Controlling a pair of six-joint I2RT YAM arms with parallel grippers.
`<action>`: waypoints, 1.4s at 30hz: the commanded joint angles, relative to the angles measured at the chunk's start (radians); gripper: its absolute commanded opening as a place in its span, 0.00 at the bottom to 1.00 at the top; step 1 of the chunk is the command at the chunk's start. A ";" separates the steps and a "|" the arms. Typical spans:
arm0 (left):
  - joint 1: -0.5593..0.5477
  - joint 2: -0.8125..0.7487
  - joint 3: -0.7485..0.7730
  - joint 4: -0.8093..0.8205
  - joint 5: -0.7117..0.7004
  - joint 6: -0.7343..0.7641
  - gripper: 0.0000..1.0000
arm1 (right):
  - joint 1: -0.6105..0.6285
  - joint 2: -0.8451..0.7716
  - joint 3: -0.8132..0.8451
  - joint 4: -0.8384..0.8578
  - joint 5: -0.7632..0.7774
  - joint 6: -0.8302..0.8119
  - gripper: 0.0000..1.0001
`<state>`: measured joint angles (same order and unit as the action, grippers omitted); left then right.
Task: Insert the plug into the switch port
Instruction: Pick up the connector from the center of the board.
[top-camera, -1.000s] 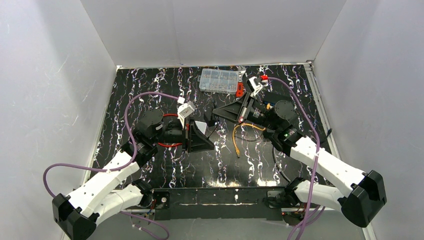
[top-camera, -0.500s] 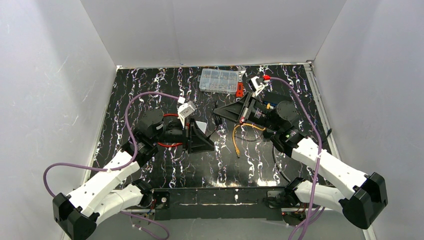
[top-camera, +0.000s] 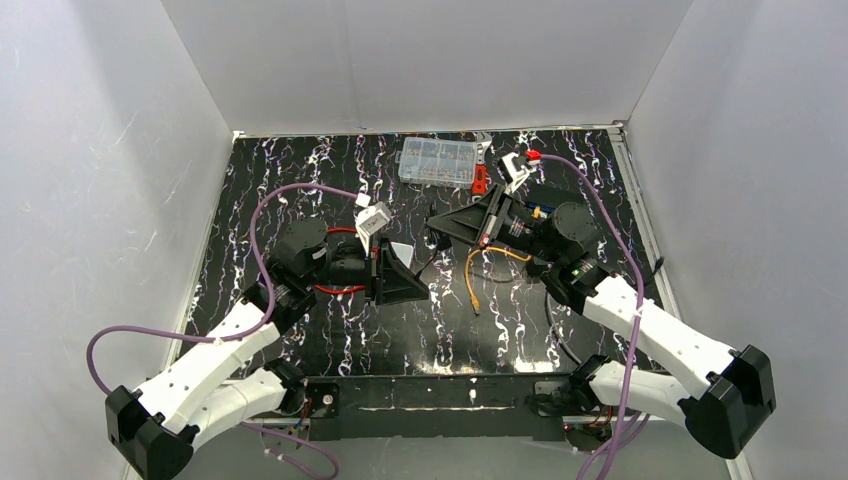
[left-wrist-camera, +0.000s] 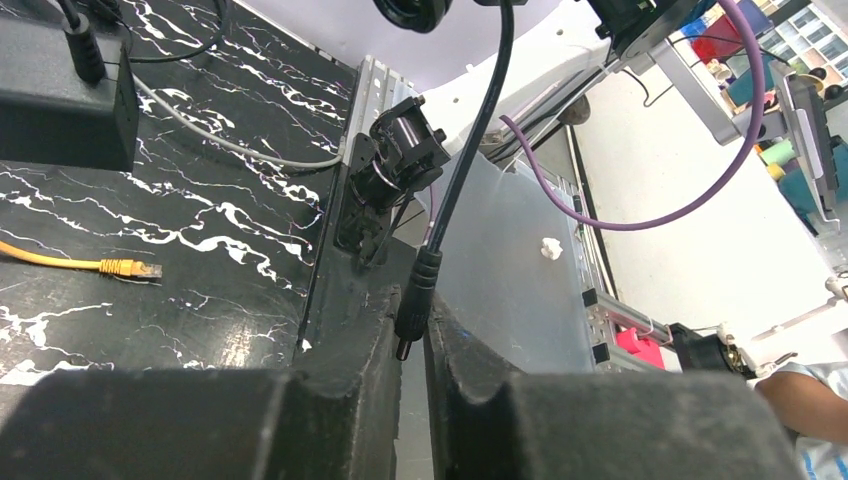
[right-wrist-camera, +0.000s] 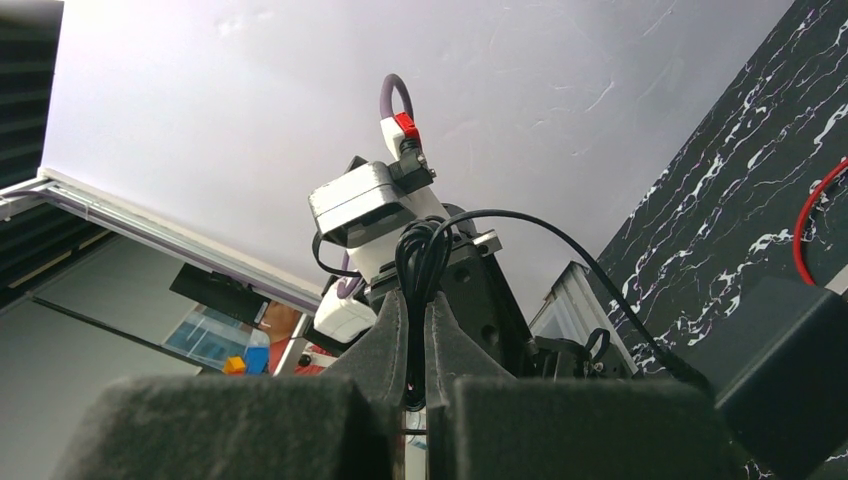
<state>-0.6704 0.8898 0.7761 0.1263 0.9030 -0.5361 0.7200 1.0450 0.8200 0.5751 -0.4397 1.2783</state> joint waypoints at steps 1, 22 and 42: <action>0.004 0.000 -0.005 0.017 0.022 0.006 0.08 | -0.001 -0.031 0.008 0.040 0.011 -0.011 0.01; 0.003 0.080 0.004 -0.063 0.003 -0.101 0.00 | -0.002 -0.053 -0.202 -0.121 0.072 -0.149 0.01; -0.003 0.271 -0.110 -0.169 -0.010 -0.116 0.00 | -0.002 -0.044 -0.373 -0.315 0.290 -0.265 0.14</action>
<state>-0.6704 1.1464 0.6890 -0.0305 0.8944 -0.6525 0.7193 1.0069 0.4684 0.2524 -0.2073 1.0643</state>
